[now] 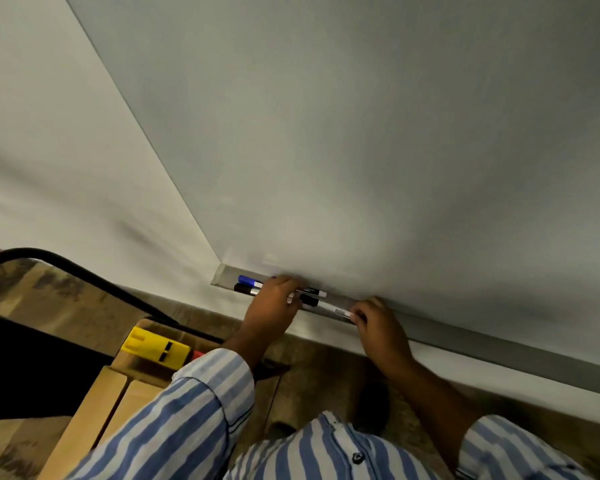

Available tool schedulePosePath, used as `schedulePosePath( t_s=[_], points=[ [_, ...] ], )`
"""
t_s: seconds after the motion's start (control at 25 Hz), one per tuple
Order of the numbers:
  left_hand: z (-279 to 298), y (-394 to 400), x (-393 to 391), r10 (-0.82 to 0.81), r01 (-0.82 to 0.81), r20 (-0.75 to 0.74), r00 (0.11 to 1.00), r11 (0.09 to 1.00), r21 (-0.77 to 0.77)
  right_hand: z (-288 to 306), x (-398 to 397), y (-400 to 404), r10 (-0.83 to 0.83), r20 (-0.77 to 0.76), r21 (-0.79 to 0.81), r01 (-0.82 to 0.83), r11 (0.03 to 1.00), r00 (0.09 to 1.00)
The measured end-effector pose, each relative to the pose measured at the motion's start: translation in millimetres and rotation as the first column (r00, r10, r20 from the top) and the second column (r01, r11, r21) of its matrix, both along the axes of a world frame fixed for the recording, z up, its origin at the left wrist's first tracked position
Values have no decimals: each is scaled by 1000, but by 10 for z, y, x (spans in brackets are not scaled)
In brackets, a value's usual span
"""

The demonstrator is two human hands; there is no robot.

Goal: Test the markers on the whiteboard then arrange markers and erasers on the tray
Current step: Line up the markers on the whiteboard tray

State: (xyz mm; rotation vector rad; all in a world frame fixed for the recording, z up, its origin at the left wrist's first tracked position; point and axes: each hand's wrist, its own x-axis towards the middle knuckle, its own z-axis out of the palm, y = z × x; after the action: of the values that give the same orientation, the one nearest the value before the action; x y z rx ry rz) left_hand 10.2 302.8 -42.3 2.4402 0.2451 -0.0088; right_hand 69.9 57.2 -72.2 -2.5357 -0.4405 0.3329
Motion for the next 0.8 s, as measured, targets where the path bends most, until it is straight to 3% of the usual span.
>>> schedulePosePath(
  t_s=[0.2, 0.52, 0.8],
  points=[
    [-34, -338, 75, -52, 49, -48, 997, 997, -68, 94, -3, -339, -32, 42, 65, 29, 997, 999],
    [-46, -1105, 337, -141, 143, -72, 987, 989, 30, 94, -24, -1109, -227, 115, 51, 222, 974, 967],
    [-184, -1300, 352, -218, 228, -119, 969, 970, 78, -28, 46, -1313, -220, 22, -40, 221, 975, 975]
  ],
)
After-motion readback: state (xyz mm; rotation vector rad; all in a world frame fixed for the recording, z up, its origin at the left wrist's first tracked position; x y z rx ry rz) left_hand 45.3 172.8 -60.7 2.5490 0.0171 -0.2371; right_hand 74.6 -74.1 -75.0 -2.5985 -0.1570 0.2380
